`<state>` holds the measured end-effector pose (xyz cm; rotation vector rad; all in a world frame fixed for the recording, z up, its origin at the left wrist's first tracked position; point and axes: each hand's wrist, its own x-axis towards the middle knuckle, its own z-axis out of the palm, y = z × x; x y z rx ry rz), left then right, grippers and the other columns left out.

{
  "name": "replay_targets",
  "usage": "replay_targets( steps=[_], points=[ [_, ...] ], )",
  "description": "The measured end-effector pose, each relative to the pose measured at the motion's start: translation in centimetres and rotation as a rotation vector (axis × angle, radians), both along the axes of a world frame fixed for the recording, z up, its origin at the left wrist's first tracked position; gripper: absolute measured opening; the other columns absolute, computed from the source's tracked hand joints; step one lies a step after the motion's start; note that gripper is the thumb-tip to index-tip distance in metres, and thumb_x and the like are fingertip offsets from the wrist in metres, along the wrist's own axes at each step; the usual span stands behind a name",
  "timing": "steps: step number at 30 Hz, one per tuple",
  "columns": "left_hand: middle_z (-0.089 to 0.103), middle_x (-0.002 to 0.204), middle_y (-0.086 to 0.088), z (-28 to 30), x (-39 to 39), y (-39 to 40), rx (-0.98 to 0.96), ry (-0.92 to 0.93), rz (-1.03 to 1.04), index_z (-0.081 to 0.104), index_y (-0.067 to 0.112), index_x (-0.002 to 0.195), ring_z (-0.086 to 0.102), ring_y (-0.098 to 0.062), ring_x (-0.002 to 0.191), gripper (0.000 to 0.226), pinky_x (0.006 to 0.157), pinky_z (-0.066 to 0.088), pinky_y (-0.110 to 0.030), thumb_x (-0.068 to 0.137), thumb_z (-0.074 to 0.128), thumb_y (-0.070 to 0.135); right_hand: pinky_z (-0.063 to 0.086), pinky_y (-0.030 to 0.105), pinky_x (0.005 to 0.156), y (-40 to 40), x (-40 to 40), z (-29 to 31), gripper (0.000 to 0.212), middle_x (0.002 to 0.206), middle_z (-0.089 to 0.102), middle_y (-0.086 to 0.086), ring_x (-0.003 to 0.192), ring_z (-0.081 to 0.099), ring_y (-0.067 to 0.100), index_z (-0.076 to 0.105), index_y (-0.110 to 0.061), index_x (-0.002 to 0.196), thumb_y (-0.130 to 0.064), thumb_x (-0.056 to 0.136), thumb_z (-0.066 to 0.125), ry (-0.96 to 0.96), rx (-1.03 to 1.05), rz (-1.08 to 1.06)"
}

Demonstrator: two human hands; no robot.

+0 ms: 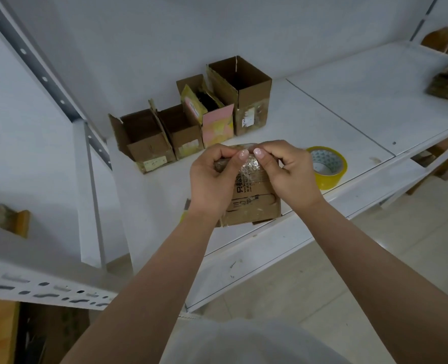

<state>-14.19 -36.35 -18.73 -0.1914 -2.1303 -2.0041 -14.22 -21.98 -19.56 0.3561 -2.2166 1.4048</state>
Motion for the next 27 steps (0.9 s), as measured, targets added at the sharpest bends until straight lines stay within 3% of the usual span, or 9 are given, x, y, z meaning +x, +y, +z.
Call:
replay_targets(
  steps=[5,11,14,17,19,21,23,25,27],
  points=[
    [0.072,0.091,0.011,-0.3,-0.2,-1.3,0.049,-0.05,-0.075,0.073,0.02,0.091,0.067,-0.006,0.087,0.007,0.072,0.052,-0.019,0.091,0.067,0.023,0.052,0.03,0.093,1.5,0.3,0.1,0.025,0.113,0.069,0.01,0.108,0.066,0.018,0.063,-0.006,0.121,-0.007,0.098,0.051,-0.187,-0.314,0.17],
    [0.07,0.114,0.007,-1.4,0.2,-2.8,-0.011,0.069,-0.13,0.071,0.015,0.108,0.056,-0.005,0.121,0.022,0.1,0.045,-0.019,0.1,0.051,0.016,0.052,0.034,0.094,1.4,0.1,-0.7,0.021,0.106,0.072,0.009,0.105,0.067,0.022,0.068,-0.006,0.112,-0.008,0.099,0.051,-0.181,-0.279,0.175],
    [0.07,0.114,0.008,-1.3,0.8,-3.0,-0.041,0.062,-0.155,0.072,0.02,0.106,0.054,-0.008,0.126,0.021,0.101,0.044,-0.018,0.099,0.052,0.016,0.051,0.034,0.096,1.8,0.3,-0.7,0.024,0.11,0.072,0.01,0.109,0.067,0.023,0.068,-0.009,0.113,-0.018,0.099,0.051,-0.217,-0.357,0.201],
    [0.067,0.121,0.005,-1.7,1.8,-3.5,-0.041,0.041,-0.234,0.074,0.025,0.1,0.052,-0.014,0.128,0.019,0.098,0.047,-0.021,0.094,0.056,0.022,0.046,0.032,0.103,2.4,0.4,-1.1,0.025,0.118,0.069,-0.006,0.114,0.062,0.007,0.068,-0.025,0.109,-0.036,0.1,0.048,-0.394,-0.424,0.105],
    [0.057,0.135,0.001,-2.0,2.3,-3.3,0.003,-0.112,-0.17,0.07,0.025,0.111,0.049,-0.019,0.13,0.028,0.102,0.047,-0.034,0.088,0.057,0.033,0.048,0.028,0.096,2.1,0.4,-1.6,0.021,0.11,0.069,-0.012,0.101,0.062,-0.007,0.066,-0.033,0.098,-0.043,0.1,0.048,-0.548,-0.31,-0.016],
    [0.046,0.145,0.001,-1.9,2.4,-2.8,-0.1,-0.376,-0.036,0.057,0.025,0.131,0.047,-0.019,0.131,0.051,0.104,0.045,-0.045,0.085,0.062,0.048,0.05,0.034,0.091,1.6,0.4,-2.4,0.035,0.106,0.069,0.002,0.098,0.065,0.007,0.066,-0.021,0.1,-0.048,0.099,0.044,-0.695,-0.146,-0.092],
    [0.055,0.136,0.0,-2.0,2.3,-2.5,-0.307,-0.545,-0.026,0.05,0.018,0.137,0.057,-0.019,0.119,0.062,0.099,0.05,-0.045,0.086,0.066,0.049,0.049,0.044,0.092,0.9,0.9,-2.8,0.047,0.104,0.068,0.009,0.098,0.064,0.025,0.064,-0.009,0.102,-0.05,0.1,0.04,-0.73,-0.028,-0.108],
    [0.068,0.114,0.002,-1.9,2.2,-2.2,-0.377,-0.538,-0.102,0.06,0.017,0.121,0.067,-0.016,0.101,0.046,0.091,0.054,-0.042,0.086,0.066,0.047,0.05,0.045,0.089,0.5,1.3,-2.4,0.049,0.098,0.069,0.01,0.094,0.064,0.029,0.065,-0.007,0.097,-0.047,0.101,0.037,-0.671,0.022,-0.116],
    [0.067,0.114,-0.002,-0.7,1.5,-2.1,-0.454,-0.47,-0.128,0.062,0.016,0.118,0.065,-0.018,0.104,0.045,0.091,0.054,-0.039,0.087,0.065,0.049,0.051,0.041,0.085,0.7,1.3,-1.2,0.05,0.091,0.07,0.011,0.09,0.065,0.029,0.067,-0.007,0.091,-0.045,0.102,0.036,-0.621,-0.024,-0.159]
  ],
)
